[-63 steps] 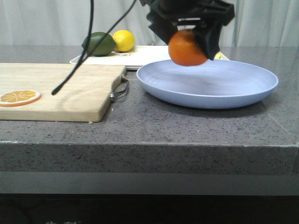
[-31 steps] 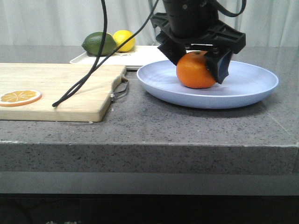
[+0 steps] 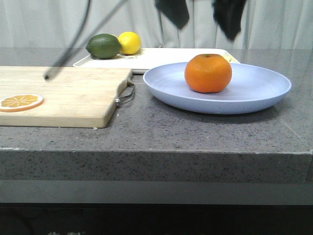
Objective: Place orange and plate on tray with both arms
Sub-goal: 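Open the left gripper and raise it away from the orange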
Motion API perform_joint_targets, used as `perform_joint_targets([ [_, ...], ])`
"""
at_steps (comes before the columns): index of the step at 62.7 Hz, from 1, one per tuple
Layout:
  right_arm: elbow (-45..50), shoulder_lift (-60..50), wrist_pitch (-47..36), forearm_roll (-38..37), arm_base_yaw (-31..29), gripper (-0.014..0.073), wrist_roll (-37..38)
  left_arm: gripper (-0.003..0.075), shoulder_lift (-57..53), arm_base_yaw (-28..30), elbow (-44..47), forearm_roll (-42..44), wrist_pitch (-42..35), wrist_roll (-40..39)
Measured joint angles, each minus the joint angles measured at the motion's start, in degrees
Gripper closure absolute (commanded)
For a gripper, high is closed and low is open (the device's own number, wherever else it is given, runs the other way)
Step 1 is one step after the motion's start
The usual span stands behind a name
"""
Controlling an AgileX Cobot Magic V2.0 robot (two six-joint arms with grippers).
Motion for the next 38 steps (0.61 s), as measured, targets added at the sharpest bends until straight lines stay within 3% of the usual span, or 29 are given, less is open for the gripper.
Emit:
perform_joint_targets([
  [10, 0.0, 0.0, 0.0, 0.0, 0.0, 0.0004, 0.0, 0.0108, -9.6, 0.0, 5.0, 0.0, 0.0, -0.1],
  [24, 0.0, 0.0, 0.2, 0.6, 0.0, 0.0005, 0.0, 0.0108, -26.5, 0.5, 24.6, 0.4, -5.4, -0.4],
  [38, -0.4, 0.7, 2.4, 5.3, 0.0, 0.0005, 0.0, 0.0108, -44.0, 6.1, 42.1, 0.7, -7.8, -0.6],
])
